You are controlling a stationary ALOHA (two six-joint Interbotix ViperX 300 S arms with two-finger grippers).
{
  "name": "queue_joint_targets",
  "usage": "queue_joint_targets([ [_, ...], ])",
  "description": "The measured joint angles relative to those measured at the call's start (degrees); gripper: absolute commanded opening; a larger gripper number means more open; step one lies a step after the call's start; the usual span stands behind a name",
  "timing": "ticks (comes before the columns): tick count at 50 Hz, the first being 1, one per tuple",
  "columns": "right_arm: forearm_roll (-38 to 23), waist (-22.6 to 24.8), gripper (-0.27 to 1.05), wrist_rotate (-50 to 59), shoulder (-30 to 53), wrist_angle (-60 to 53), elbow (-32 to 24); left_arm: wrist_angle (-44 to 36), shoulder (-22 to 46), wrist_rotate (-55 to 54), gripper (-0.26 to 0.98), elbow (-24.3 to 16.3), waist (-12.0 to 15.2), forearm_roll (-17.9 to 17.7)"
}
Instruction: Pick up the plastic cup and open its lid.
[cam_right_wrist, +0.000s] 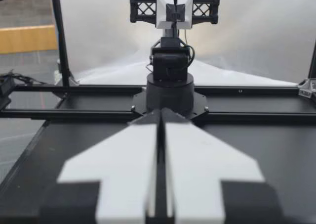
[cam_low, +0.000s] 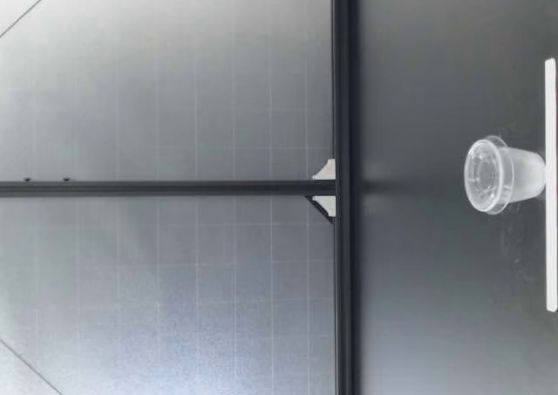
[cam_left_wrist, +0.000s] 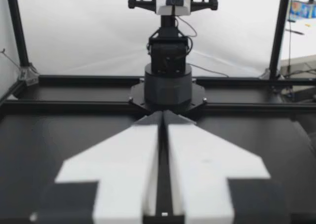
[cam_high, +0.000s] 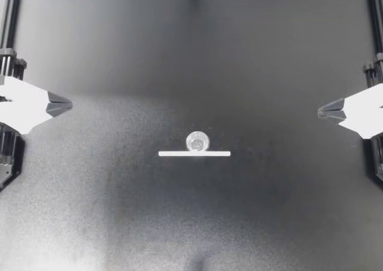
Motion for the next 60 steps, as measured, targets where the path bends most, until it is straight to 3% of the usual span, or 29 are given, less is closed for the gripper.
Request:
queue_joint_targets([
  [9, 0.0, 0.0, -0.16, 0.0, 0.18, -0.97, 0.35, -0.62, 1.49, 1.67, -0.15, 0.79, 0.09, 0.0],
  [18, 0.0, -0.97, -0.16, 0.0, 2.64, -2.72, 0.53, -2.55, 6.15, 4.66, -0.15, 3.43, 2.64, -0.09],
  [28, 0.09, -3.96, -0.16, 0.0, 11.6, -7.29, 0.18, -4.39, 15.82, 5.54, -0.15, 4.31, 3.25, -0.18],
  [34, 0.26, -4.22, -0.16, 0.09, 18.11, -8.53, -1.58, -5.01, 22.94, 5.45, -0.11, 3.25, 3.25, -2.64],
  [42, 0.53, -4.31, -0.16, 0.18, 25.58, -8.79, -3.96, -6.77, 30.15, 5.27, 0.12, 1.58, 3.25, -3.87],
  [51, 0.62, -4.31, -0.16, 0.18, 33.84, -8.88, -6.94, -8.7, 37.97, 4.57, 0.65, -1.14, 3.25, -4.04],
  [60, 0.79, -4.39, -0.16, 0.26, 42.8, -8.79, -11.43, -9.49, 46.85, 4.83, 0.64, -5.01, 3.34, -4.04],
])
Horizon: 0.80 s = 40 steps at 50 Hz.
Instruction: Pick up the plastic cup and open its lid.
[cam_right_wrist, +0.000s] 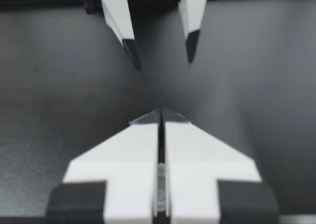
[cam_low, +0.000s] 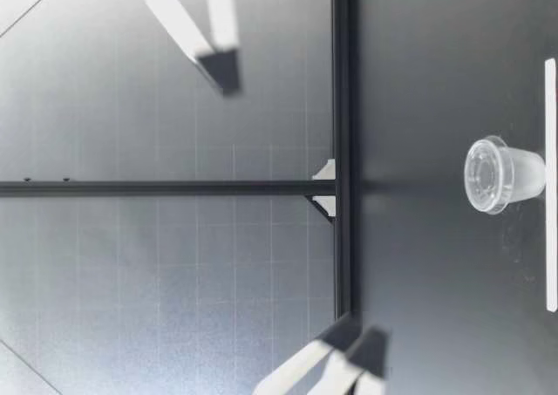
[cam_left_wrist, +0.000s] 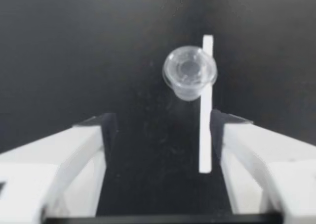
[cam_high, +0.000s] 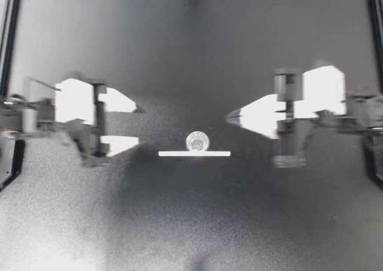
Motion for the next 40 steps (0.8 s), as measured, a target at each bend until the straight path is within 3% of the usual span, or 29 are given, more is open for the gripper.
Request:
queue_joint_targets([
  [18, 0.18, 0.0, -0.16, 0.0, 14.5, 9.49, -10.63, -9.93, 15.12, -0.18, 0.64, -4.92, -0.35, 3.08],
  [40, 0.18, 0.0, -0.16, 0.0, 18.63, 13.97, -12.48, -10.55, 23.38, -0.44, 0.63, -10.81, -1.32, 3.43],
])
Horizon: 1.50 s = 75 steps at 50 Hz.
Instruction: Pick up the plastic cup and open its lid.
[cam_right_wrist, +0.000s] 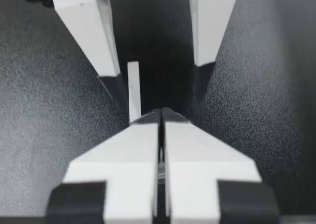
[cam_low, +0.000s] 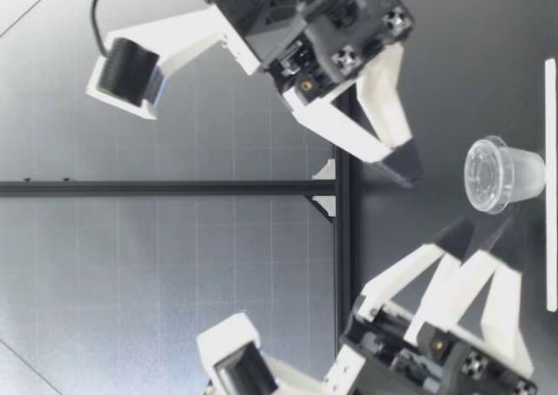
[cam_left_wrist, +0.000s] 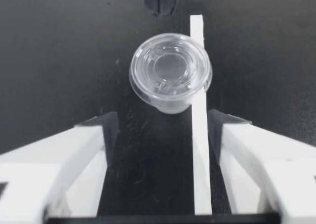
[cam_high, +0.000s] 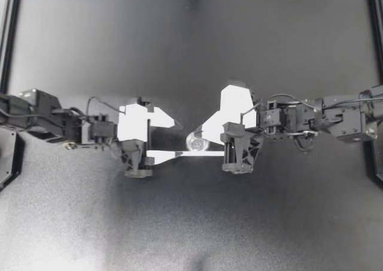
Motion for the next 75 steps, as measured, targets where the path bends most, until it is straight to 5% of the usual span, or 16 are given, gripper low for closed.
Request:
queue_joint_targets([
  [46, 0.0, 0.09, -0.16, 0.09, 3.08, 0.97, 0.0, 0.09, 6.77, -0.35, 0.62, -5.89, -0.26, 0.0],
  [60, 0.09, 0.09, -0.16, 0.18, 3.08, 1.58, 1.76, 0.18, 7.12, -0.35, 0.46, -6.5, -0.35, 0.09],
  [75, 0.44, 0.09, -0.16, 0.18, 3.43, 1.85, 2.2, 0.7, 7.29, -0.35, 0.45, -7.38, -0.44, 0.09],
])
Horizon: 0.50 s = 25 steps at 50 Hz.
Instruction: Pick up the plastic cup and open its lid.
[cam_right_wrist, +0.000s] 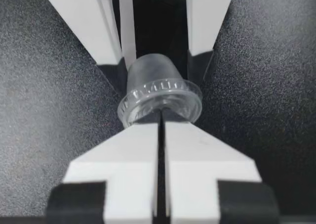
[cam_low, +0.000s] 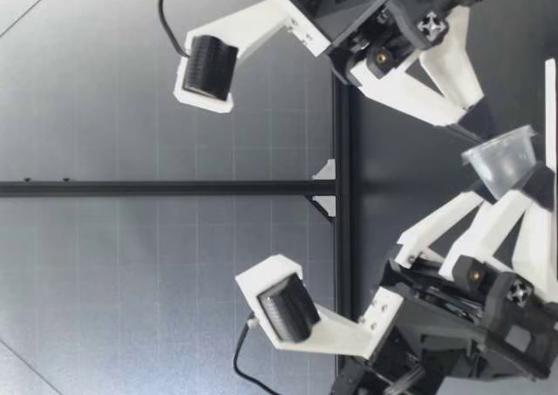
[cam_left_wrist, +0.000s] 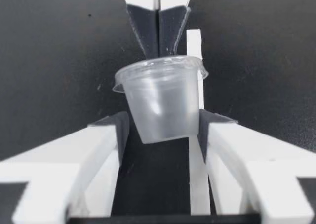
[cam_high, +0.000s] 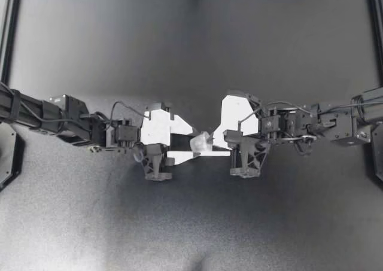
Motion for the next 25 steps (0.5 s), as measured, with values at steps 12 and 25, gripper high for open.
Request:
queue_joint_targets([
  [12, 0.0, 0.18, -0.16, 0.0, 1.58, -0.09, -1.14, 2.11, 0.44, 0.0, 0.44, -1.76, 0.0, -0.09],
  [25, 0.0, 0.44, -0.16, -0.09, 2.02, 0.0, -1.32, 2.9, 0.53, 0.0, 0.33, -2.11, 0.0, -0.18],
])
